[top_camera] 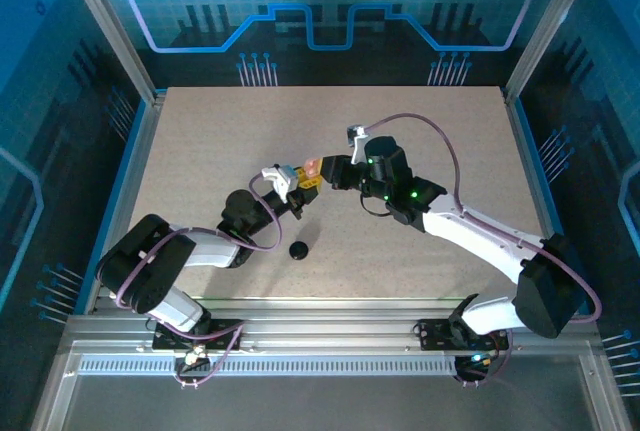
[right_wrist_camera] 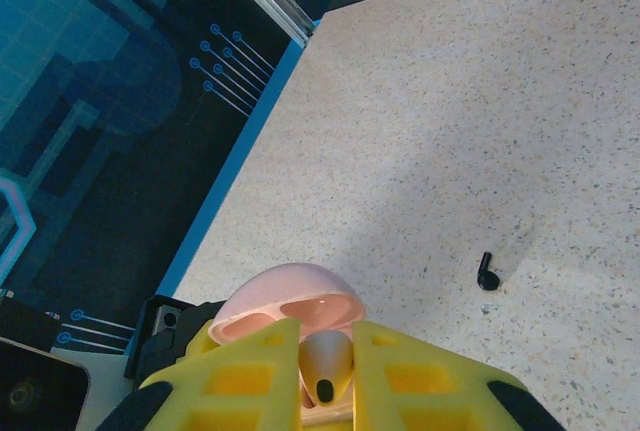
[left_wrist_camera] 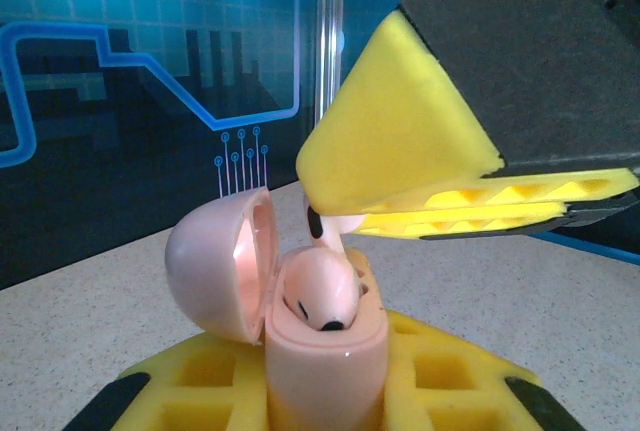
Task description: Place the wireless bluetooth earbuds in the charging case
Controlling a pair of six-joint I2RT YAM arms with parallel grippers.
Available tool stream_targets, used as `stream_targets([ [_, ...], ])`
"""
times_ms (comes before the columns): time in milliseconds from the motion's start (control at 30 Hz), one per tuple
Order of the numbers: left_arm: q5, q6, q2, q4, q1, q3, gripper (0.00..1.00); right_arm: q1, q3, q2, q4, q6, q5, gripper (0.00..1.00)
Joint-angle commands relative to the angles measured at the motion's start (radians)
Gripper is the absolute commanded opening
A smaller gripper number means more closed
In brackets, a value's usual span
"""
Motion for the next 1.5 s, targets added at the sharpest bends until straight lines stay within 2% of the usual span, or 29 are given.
stream_targets([
  [0, 0.003, -0.024, -0.040, 0.046, -0.006, 0.026, 0.13, 0.019, -0.021, 0.005, 0.004, -0.030, 0.014, 0.17],
  [100, 0.004, -0.023, -0.043, 0.046, -0.007, 0.027, 0.13, 0.020, -0.026, 0.001, 0.001, -0.048, 0.002, 0.20],
  [267, 0.011, -0.023, -0.043, 0.046, -0.007, 0.027, 0.13, 0.016, -0.028, -0.010, 0.002, -0.068, -0.016, 0.33],
  [467, 0.028, -0.024, -0.045, 0.046, -0.007, 0.028, 0.13, 0.000, -0.032, -0.034, 0.021, -0.074, -0.027, 0.38],
  [633, 0.052, -0.030, -0.056, 0.046, -0.007, 0.016, 0.14, -0.028, -0.056, -0.083, 0.063, -0.091, -0.053, 0.47],
  [867, 0.142, -0.051, -0.060, 0.046, -0.007, 0.006, 0.15, -0.080, -0.091, -0.152, 0.090, -0.165, -0.102, 0.50],
  [967, 0.200, -0.063, -0.053, 0.046, -0.007, 0.006, 0.15, -0.127, -0.140, -0.179, 0.147, -0.197, -0.175, 0.51],
  [1133, 0.244, -0.060, -0.061, 0.036, -0.005, 0.000, 0.15, -0.155, -0.164, -0.229, 0.125, -0.459, -0.301, 0.52],
  [1267, 0.288, -0.051, -0.077, -0.006, -0.005, 0.007, 0.15, -0.160, -0.191, -0.281, 0.091, -0.639, -0.384, 0.61],
  [1467, 0.336, -0.060, -0.074, 0.004, -0.005, 0.011, 0.15, -0.180, -0.258, -0.335, 0.073, -0.924, -0.526, 0.65],
])
